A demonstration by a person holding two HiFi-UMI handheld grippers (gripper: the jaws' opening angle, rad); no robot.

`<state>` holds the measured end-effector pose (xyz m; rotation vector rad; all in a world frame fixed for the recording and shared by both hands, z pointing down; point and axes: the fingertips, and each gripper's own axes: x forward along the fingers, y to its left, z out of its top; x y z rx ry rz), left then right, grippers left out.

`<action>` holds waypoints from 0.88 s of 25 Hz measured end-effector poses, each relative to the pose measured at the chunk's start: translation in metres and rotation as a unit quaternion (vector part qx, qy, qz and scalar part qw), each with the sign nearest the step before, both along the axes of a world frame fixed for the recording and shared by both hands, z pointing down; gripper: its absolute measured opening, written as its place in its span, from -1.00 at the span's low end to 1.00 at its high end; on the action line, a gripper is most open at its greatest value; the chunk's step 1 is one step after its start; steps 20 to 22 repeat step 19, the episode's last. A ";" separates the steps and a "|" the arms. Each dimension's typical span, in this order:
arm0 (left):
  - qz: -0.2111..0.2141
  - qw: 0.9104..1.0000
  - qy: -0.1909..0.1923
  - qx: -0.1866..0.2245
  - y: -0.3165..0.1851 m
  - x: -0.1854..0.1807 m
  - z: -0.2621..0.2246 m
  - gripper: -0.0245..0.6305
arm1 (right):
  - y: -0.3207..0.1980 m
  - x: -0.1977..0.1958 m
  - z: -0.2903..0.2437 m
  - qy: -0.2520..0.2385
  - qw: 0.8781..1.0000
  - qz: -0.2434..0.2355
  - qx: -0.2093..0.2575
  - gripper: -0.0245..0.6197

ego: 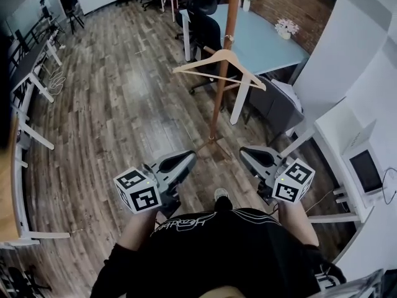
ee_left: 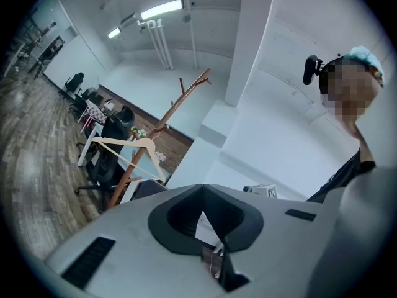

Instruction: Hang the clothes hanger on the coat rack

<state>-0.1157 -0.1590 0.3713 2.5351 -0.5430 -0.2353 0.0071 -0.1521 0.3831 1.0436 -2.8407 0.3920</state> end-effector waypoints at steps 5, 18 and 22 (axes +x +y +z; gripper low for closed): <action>0.005 1.000 0.005 -0.004 0.013 -0.002 0.002 -0.91 | 0.014 -0.003 0.004 0.008 1.000 0.007 -0.005 -0.80; 0.013 1.000 0.008 -0.006 0.026 -0.002 0.001 -0.91 | 0.031 -0.002 0.004 0.014 1.000 0.018 -0.002 -0.80; 0.014 1.000 0.008 -0.006 0.026 -0.002 0.001 -0.91 | 0.032 -0.002 0.004 0.014 1.000 0.019 -0.002 -0.80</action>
